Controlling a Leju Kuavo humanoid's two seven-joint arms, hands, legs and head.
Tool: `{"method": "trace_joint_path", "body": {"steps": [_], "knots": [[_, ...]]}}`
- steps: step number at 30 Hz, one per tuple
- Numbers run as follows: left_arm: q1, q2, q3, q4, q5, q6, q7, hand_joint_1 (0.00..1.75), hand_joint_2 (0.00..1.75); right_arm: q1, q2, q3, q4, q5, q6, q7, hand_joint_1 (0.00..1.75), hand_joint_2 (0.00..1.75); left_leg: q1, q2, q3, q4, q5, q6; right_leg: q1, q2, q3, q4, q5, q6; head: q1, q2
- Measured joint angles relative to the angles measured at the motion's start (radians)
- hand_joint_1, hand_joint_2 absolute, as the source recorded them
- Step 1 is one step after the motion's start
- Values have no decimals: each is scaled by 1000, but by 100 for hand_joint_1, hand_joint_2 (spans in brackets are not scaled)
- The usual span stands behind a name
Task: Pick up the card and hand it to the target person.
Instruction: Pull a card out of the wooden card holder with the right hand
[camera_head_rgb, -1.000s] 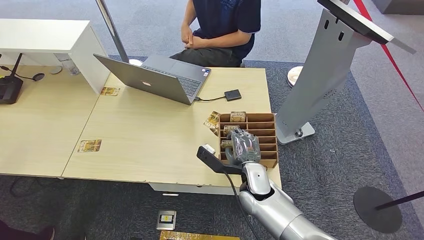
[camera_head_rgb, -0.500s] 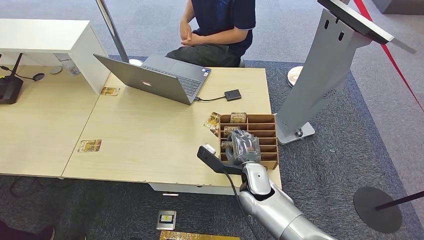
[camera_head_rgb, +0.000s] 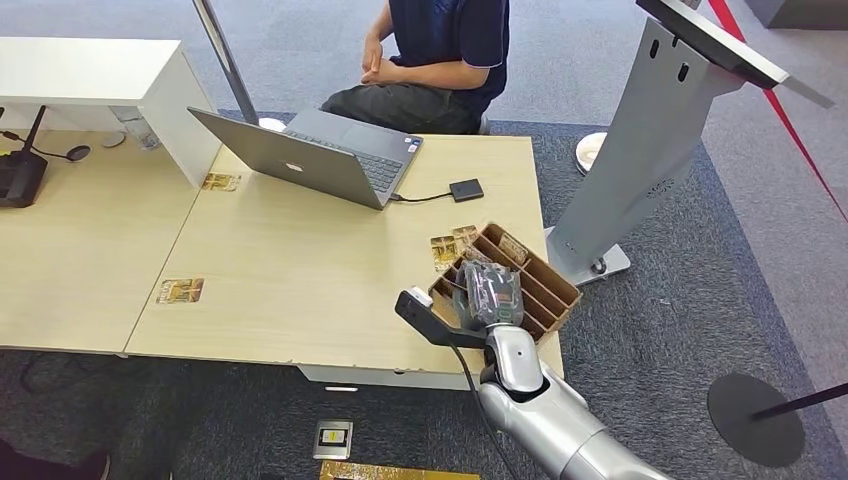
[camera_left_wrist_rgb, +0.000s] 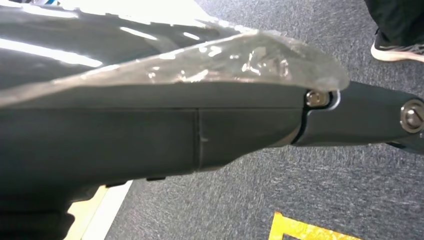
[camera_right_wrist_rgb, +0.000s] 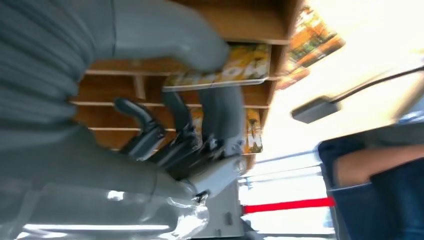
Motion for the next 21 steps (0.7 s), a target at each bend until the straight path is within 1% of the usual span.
{"method": "trace_joint_path", "body": {"steps": [10, 21], "knots": [[0, 1, 0, 0, 4, 0, -4, 0, 0, 2, -2, -1, 0, 0, -6, -6, 174, 175, 0, 0, 0, 0, 0, 0, 0, 0, 0, 0, 0, 0, 0, 0], [0, 1, 0, 0, 6, -2, -5, 0, 0, 2, -2, -1, 0, -14, -10, -19, 165, 175, 0, 0, 0, 0, -1, 0, 0, 0, 0, 0, 0, 0, 0, 0]]}}
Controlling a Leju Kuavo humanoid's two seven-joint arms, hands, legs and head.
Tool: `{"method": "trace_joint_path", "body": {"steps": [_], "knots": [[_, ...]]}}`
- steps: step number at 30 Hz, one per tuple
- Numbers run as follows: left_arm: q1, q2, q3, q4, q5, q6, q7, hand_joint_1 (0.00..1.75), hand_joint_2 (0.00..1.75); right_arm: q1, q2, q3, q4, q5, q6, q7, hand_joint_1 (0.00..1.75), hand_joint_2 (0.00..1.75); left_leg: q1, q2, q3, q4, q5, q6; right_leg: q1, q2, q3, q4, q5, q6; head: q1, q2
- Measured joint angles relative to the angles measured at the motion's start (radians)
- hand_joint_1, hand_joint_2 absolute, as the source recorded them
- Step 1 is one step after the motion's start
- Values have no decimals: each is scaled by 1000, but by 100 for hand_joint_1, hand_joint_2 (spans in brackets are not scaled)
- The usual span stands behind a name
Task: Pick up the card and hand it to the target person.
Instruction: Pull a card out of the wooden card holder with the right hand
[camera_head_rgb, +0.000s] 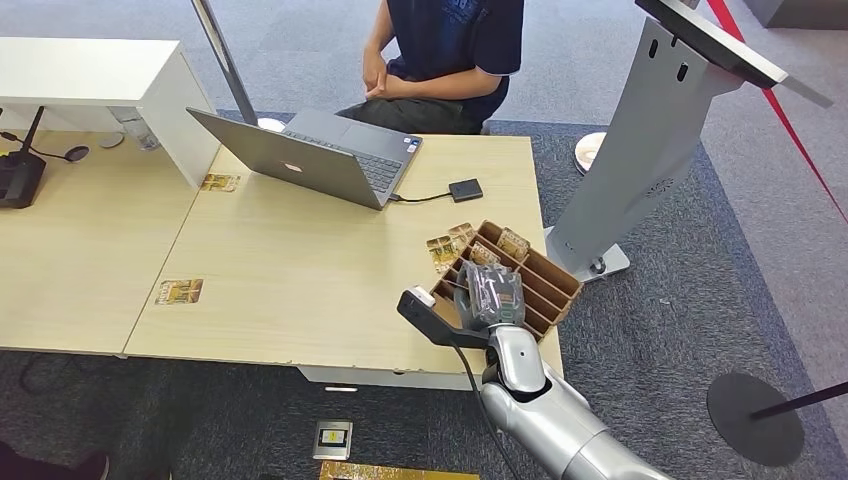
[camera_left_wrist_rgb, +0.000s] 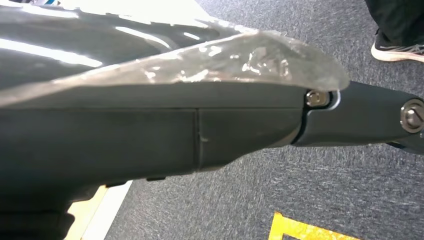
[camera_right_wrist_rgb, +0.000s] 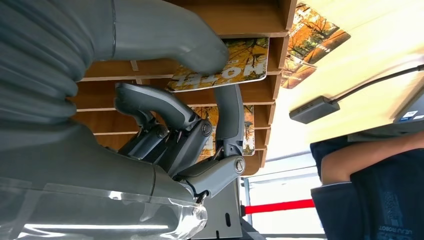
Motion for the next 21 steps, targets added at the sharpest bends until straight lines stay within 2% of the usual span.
{"method": "trace_joint_path", "body": {"steps": [7, 21], "knots": [[0, 2, 0, 0, 5, -6, -2, 0, 0, 1, -1, 0, -42, -9, -17, -20, 159, 175, 0, 0, 0, 0, 0, 0, 0, 0, 0, 0, 0, 0, 0, 0], [0, 3, 0, 0, 17, -4, -8, 0, 0, 18, -35, -23, -321, -13, -36, -38, 159, 175, 0, 0, 0, 0, 0, 0, 0, 0, 0, 0, 0, 0, 0, 0]]}}
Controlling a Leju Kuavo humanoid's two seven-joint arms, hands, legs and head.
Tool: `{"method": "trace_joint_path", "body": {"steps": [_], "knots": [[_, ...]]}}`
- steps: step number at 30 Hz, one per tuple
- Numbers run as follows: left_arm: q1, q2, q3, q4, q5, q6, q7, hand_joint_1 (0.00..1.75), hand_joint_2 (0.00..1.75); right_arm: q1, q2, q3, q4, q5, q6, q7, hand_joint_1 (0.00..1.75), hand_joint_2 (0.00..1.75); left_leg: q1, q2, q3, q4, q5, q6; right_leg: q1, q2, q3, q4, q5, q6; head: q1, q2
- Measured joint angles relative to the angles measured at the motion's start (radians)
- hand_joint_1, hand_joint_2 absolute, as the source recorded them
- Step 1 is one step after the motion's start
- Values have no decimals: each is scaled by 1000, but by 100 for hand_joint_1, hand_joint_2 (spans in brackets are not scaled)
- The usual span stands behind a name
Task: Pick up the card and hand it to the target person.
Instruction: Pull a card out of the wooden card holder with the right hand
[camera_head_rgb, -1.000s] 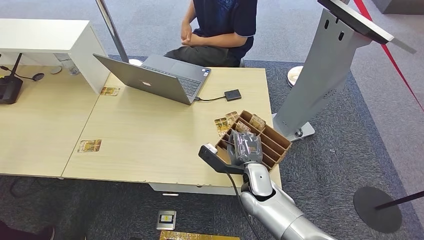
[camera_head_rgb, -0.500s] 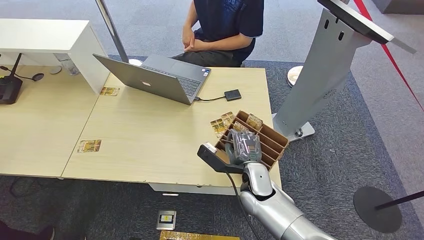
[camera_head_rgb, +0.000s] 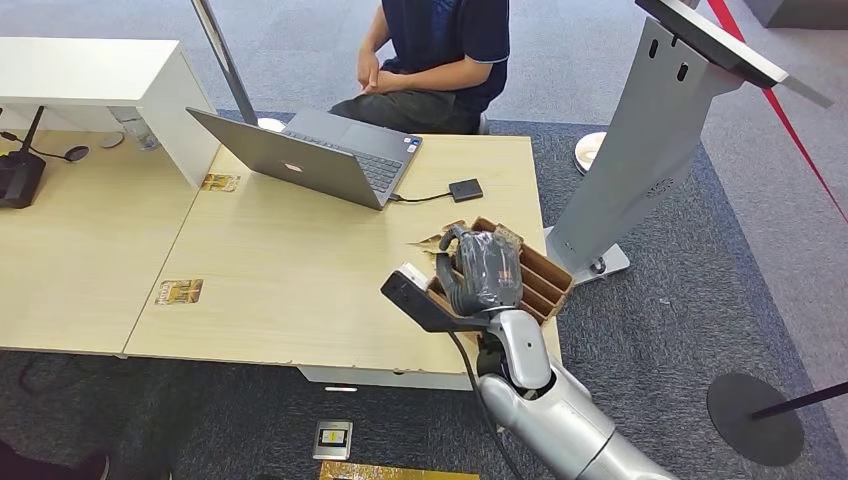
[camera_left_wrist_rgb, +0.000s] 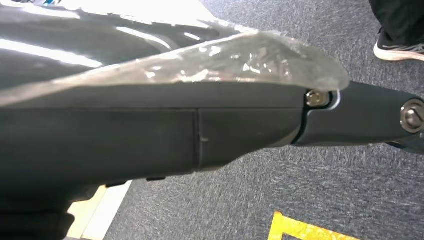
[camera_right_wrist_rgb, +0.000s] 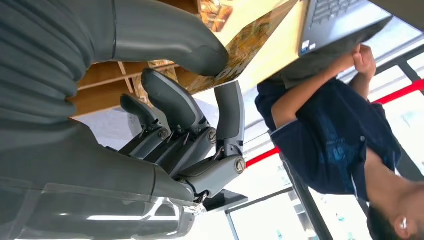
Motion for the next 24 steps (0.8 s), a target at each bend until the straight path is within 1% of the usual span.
{"method": "trace_joint_path", "body": {"steps": [3, 13, 19, 24], "knots": [[0, 0, 0, 0, 1, 0, 0, 0, 0, 3, -8, -2, -35, -2, -9, -4, 156, 175, 0, 0, 0, 0, 0, 0, 0, 0, 0, 0, 0, 0, 0, 0], [-1, 3, 0, 0, -4, -1, 10, 0, 0, 24, -27, -26, -143, -30, -16, -17, 159, 175, 0, 0, 0, 0, 0, 0, 0, 0, 0, 0, 0, 0, 0, 0], [-2, 5, -1, 0, -13, -3, 11, 0, 0, 25, -20, -26, -127, -70, -14, -29, 159, 175, 0, 0, 0, 0, 0, 0, 0, 0, 0, 0, 0, 0, 0, 0], [-3, 5, -2, 0, -17, 0, 14, 0, 0, 8, 4, -25, -56, -107, -12, -52, 159, 175, 0, 0, 0, 0, 0, 0, 0, 0, 0, 0, 0, 0, 0, 0]]}}
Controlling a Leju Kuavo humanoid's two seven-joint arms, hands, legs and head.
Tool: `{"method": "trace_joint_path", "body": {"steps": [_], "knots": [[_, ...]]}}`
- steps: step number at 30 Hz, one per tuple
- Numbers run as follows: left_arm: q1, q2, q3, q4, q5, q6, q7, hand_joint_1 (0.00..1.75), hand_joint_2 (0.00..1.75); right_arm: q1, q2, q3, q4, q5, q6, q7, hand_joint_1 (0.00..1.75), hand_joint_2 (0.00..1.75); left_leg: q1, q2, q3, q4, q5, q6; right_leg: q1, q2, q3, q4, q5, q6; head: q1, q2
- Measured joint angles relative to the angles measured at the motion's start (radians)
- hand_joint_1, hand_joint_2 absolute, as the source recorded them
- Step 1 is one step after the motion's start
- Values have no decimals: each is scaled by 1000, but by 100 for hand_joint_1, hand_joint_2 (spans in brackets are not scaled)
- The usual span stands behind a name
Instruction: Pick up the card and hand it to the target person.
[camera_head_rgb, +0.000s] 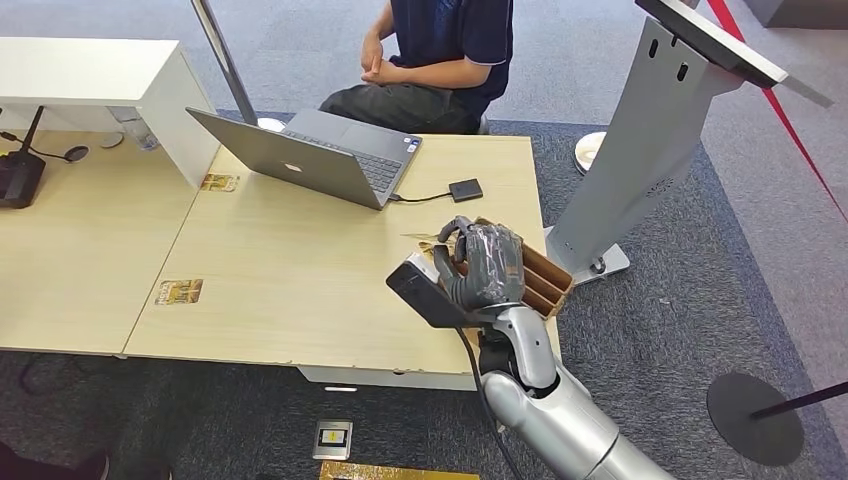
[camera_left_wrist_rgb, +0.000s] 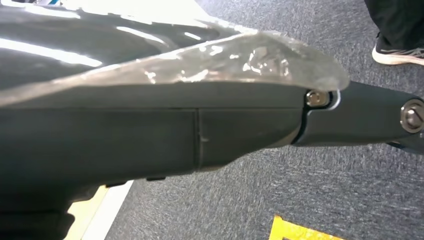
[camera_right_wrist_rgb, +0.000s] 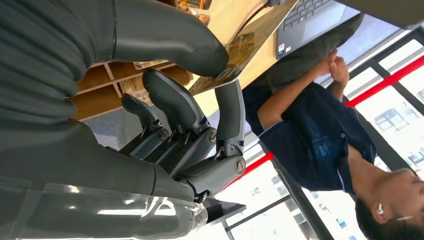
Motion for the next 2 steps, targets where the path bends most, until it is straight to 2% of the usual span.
{"method": "trace_joint_path", "body": {"steps": [2], "knots": [[0, 0, 0, 0, -1, 1, 1, 0, 0, -9, 9, 0, 25, -7, -1, -7, 159, 175, 0, 0, 0, 0, 0, 0, 0, 0, 0, 0, 0, 0, 0, 0]]}}
